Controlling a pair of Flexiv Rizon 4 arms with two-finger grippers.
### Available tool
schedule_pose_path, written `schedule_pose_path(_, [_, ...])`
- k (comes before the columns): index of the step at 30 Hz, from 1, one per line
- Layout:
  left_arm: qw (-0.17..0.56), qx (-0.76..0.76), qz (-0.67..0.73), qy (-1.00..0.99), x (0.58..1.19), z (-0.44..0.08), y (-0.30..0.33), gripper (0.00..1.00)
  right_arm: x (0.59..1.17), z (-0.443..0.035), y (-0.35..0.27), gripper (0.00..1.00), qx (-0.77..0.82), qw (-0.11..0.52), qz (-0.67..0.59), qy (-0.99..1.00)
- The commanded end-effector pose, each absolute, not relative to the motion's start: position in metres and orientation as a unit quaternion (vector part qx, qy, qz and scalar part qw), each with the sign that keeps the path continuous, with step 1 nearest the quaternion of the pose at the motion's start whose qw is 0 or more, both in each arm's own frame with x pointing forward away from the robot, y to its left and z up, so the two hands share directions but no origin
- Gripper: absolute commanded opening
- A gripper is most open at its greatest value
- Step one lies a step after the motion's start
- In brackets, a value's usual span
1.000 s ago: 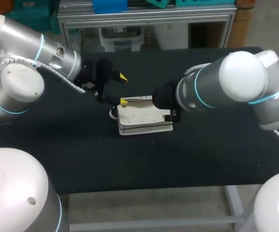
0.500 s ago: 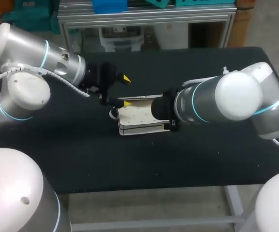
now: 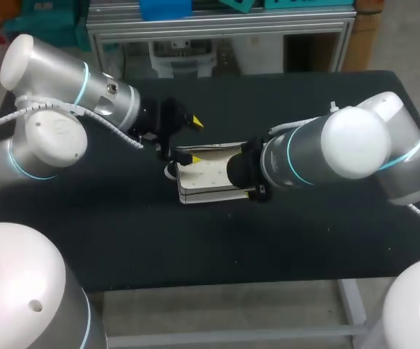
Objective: Pick up the bag, open it, inspect its contents, close it, and place it on the opposite side
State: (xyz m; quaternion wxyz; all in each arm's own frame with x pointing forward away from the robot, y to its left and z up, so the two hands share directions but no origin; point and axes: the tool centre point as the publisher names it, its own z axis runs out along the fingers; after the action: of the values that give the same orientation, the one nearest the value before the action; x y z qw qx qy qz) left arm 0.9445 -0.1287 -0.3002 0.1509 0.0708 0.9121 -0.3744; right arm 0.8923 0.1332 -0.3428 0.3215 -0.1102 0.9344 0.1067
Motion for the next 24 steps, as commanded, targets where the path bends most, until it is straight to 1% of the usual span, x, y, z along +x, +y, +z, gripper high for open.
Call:
schedule_pose_path(1, [0.144,0.074,-0.376,0.912,0.952,-0.302,-0.132,1.00,0.895,-0.354,0.131,1.00,-0.108,0.379,0.115,0.912])
schedule_pose_path(4, [0.141,0.074,-0.377,0.912,0.953,-0.302,-0.132,1.00,0.899,-0.357,0.132,0.99,-0.110,0.380,0.114,0.911])
schedule_pose_path(5, [0.140,0.073,-0.378,0.912,0.954,-0.302,-0.132,1.00,0.901,-0.359,0.132,0.96,-0.111,0.380,0.113,0.911])
schedule_pose_path(7, [0.139,0.072,-0.379,0.912,0.955,-0.302,-0.132,1.00,0.903,-0.362,0.132,0.79,-0.113,0.379,0.112,0.912])
schedule_pose_path(8, [0.138,0.072,-0.379,0.912,0.956,-0.303,-0.132,1.00,0.904,-0.363,0.132,0.75,-0.113,0.378,0.112,0.912])
schedule_pose_path(10, [0.135,0.072,-0.378,0.913,0.957,-0.304,-0.133,1.00,0.907,-0.366,0.132,0.59,-0.114,0.377,0.113,0.912])
schedule_pose_path(11, [0.135,0.072,-0.377,0.914,0.958,-0.304,-0.134,1.00,0.908,-0.368,0.133,0.55,-0.114,0.376,0.113,0.913])
schedule_pose_path(13, [0.132,0.072,-0.376,0.914,0.959,-0.305,-0.134,1.00,0.910,-0.371,0.133,0.49,-0.115,0.374,0.113,0.913])
schedule_pose_path(21, [0.127,0.071,-0.374,0.916,0.964,-0.307,-0.135,1.00,0.914,-0.377,0.136,0.47,-0.119,0.368,0.118,0.915])
schedule_pose_path(24, [0.125,0.071,-0.374,0.916,0.965,-0.308,-0.135,1.00,0.915,-0.378,0.136,0.44,-0.119,0.367,0.118,0.915])
